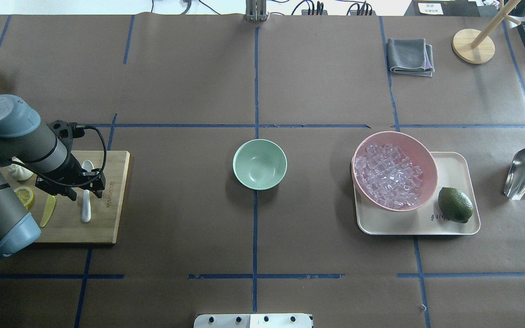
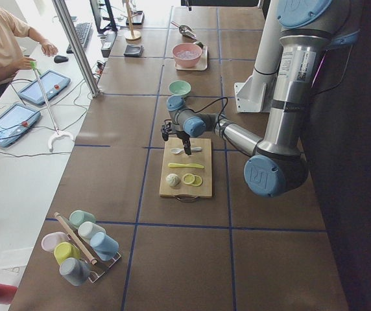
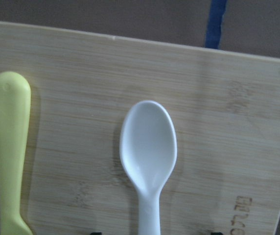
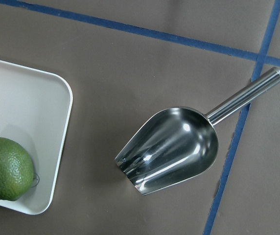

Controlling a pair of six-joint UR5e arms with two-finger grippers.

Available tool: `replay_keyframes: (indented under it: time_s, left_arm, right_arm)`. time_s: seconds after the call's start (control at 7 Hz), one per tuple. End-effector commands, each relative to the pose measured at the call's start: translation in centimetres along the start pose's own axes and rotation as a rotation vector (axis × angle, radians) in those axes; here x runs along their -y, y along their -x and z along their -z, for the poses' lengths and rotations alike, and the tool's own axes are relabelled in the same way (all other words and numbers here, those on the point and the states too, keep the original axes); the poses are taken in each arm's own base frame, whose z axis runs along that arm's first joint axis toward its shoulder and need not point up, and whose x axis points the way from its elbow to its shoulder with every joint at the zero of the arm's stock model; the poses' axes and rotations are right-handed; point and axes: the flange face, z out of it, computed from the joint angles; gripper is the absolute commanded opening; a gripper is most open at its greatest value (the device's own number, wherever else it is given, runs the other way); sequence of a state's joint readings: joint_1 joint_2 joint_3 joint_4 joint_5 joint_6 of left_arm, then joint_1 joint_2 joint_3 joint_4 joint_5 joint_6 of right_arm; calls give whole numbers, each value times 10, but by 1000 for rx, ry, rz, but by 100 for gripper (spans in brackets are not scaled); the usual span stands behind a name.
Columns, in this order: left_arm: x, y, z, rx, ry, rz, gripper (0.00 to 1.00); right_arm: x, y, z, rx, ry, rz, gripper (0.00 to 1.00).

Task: Put spoon and ice into bowl

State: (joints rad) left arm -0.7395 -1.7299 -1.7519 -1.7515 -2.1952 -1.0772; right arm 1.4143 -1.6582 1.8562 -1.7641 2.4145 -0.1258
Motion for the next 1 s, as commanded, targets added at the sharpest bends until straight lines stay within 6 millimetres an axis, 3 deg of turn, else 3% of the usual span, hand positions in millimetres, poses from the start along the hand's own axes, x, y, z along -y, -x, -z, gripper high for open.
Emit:
replay_keyframes:
  time_s: [0.0, 0.14, 0.86]
  left_arm:
    - [0, 2, -2, 5, 3, 8, 21]
    - [1, 1, -1, 4, 2, 7, 3]
    - [-2, -18, 14, -30, -14, 17, 0]
  right_arm:
    - [0, 3, 3, -1, -6, 8, 99]
    - [1, 7, 6, -2, -12, 17, 99]
    - [-5, 8, 7, 0, -13, 16, 99]
